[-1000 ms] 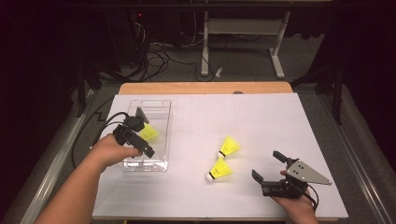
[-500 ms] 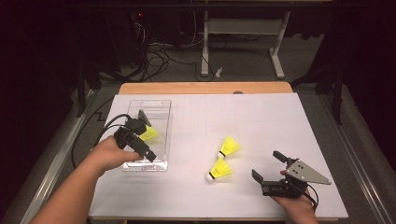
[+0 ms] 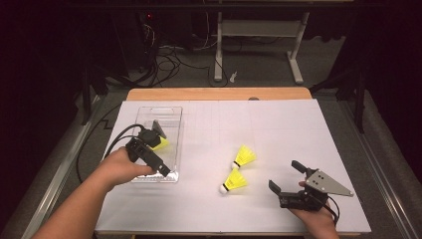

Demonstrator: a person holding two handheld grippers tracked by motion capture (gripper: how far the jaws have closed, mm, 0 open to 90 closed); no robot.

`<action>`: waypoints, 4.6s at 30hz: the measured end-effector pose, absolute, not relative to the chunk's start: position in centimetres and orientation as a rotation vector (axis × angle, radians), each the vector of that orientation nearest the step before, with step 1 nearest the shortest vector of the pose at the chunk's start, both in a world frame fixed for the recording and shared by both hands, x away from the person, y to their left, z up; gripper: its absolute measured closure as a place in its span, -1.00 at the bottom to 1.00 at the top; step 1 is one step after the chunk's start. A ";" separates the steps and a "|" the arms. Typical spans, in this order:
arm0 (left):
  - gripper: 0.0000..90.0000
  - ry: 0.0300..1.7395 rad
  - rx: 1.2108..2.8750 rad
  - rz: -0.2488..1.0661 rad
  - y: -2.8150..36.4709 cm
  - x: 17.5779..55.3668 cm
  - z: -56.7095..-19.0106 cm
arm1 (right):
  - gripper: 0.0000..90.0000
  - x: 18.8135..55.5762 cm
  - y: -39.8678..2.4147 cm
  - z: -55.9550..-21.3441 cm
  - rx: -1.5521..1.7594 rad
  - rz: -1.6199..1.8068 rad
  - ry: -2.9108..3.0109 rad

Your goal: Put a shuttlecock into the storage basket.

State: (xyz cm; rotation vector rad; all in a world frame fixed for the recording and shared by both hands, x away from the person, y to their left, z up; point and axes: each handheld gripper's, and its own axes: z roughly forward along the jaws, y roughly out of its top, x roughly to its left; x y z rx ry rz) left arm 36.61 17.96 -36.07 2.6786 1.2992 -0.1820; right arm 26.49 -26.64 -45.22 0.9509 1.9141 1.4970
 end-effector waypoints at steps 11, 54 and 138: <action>-1.00 1.259 2.677 -0.160 17.2 35.9 -35.6 | -0.99 26.5 -26.7 -45.2 0.945 1.491 1.909; -0.99 1.086 2.723 -0.161 10.4 34.3 -35.0 | -0.99 26.0 -27.3 -45.0 0.954 1.492 1.885; -0.72 0.824 2.765 -0.203 1.4 32.8 -42.9 | -0.99 26.1 -27.3 -45.0 0.942 1.499 1.895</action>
